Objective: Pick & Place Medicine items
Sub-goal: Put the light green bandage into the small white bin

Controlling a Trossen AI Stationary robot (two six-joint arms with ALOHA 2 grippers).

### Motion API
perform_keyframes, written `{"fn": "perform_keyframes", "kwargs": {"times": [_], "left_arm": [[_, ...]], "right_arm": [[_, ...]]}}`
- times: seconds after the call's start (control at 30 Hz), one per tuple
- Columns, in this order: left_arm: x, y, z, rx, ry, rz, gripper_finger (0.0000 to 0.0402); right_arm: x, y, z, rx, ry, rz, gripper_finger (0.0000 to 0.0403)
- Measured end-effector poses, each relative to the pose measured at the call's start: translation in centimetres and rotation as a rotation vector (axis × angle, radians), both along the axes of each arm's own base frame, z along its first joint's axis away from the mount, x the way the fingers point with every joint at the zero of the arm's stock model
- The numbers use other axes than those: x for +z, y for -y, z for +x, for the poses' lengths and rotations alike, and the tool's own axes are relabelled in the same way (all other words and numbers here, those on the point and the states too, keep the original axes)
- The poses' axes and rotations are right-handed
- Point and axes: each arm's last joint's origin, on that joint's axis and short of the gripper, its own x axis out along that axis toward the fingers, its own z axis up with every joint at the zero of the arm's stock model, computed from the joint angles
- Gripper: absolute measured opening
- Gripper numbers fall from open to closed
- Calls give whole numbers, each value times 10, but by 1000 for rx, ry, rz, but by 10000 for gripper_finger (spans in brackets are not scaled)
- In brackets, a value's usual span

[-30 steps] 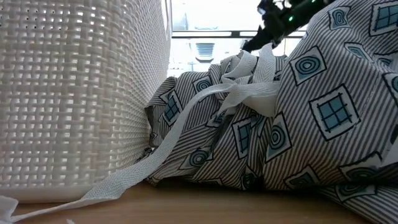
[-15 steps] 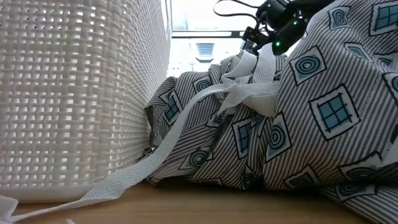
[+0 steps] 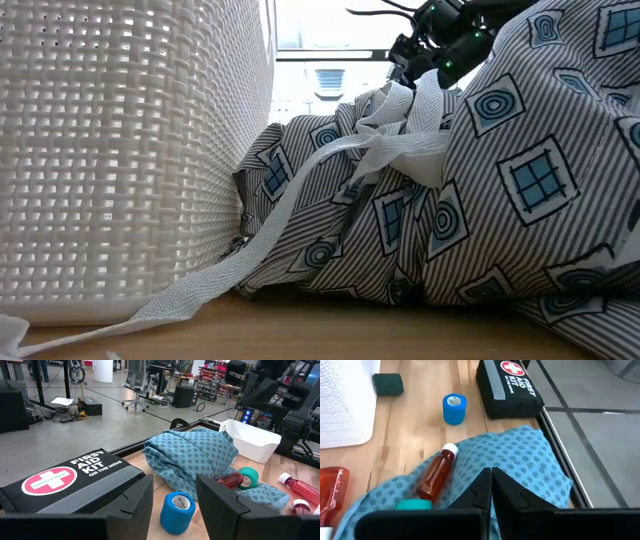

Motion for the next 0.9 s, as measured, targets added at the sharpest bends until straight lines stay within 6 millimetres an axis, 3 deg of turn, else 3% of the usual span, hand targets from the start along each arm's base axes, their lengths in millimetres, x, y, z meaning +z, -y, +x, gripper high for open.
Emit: {"fn": "perform_keyframes", "kwargs": {"times": [0.37,0.9], "left_arm": [[0,0,0,0,0,0,153],[0,0,0,1,0,0,153]], "right_arm": [[3,-2,-4,-30,27,137,25],[-5,-6,-11,-40,-62,184,189]]}}
